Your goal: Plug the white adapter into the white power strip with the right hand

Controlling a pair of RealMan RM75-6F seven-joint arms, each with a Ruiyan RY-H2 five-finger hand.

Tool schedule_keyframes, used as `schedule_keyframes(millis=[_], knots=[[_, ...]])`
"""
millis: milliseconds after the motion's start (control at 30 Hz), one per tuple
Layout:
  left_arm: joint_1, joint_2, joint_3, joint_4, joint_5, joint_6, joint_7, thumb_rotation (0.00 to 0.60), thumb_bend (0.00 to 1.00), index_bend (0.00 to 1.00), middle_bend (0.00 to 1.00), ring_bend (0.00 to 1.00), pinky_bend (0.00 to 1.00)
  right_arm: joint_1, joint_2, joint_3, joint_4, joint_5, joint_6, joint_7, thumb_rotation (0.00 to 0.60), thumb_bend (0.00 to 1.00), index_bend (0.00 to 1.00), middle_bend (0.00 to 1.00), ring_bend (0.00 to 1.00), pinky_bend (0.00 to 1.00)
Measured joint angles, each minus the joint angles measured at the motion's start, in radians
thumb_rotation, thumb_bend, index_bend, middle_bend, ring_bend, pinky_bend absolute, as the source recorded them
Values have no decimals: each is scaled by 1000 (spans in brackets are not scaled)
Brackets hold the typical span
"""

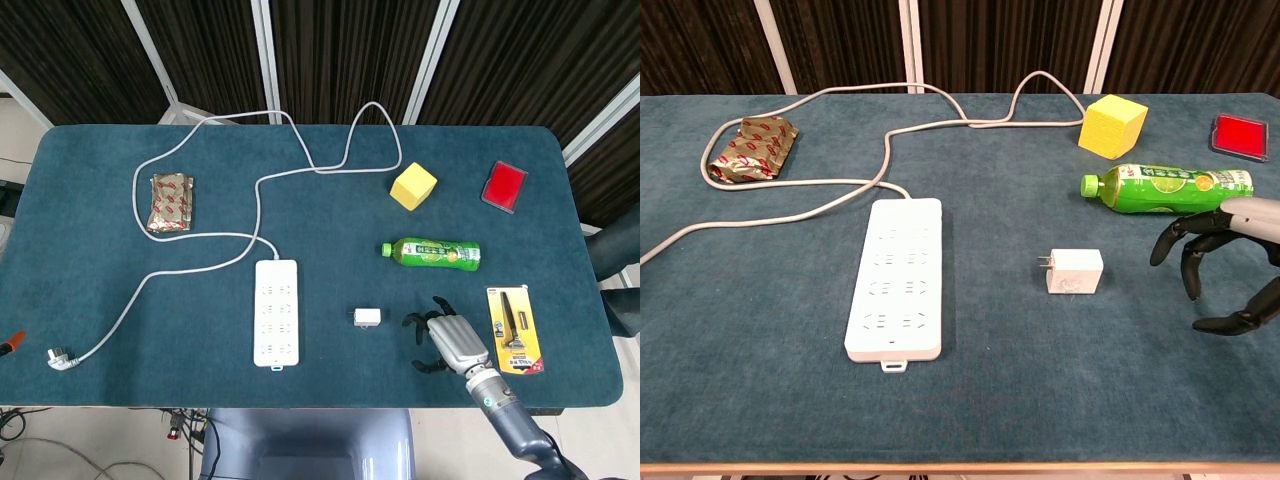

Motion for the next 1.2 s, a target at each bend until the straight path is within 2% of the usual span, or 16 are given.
schedule_keyframes(millis=[500, 567, 633, 733, 1200], knots=[[-1, -1, -1, 0, -2, -1, 5, 600, 68, 113, 0, 0, 0, 4, -60, 7, 20, 67, 47, -156, 600, 280, 328, 604, 418, 0], [-1, -1, -1, 0, -2, -1, 6, 600, 68, 113, 0, 0, 0, 7, -69, 10, 20, 83, 51, -180, 600, 280, 328, 604, 435, 47], [-1, -1, -1, 0, -3, -1, 6, 600, 68, 113, 0, 0, 0, 10, -78, 12, 20, 95, 56, -201, 600, 280, 328, 604, 451, 198], [-1, -2, -1, 0, -4, -3, 7, 600, 68, 113, 0, 0, 0, 14, -91, 14, 22, 104, 66, -231, 600, 280, 328, 605, 458, 332], [-2, -3, -2, 0, -7, -5, 10, 600, 68, 113, 0, 0, 0, 34, -127, 17, 18, 137, 72, -292, 600, 280, 328, 653, 497, 354]])
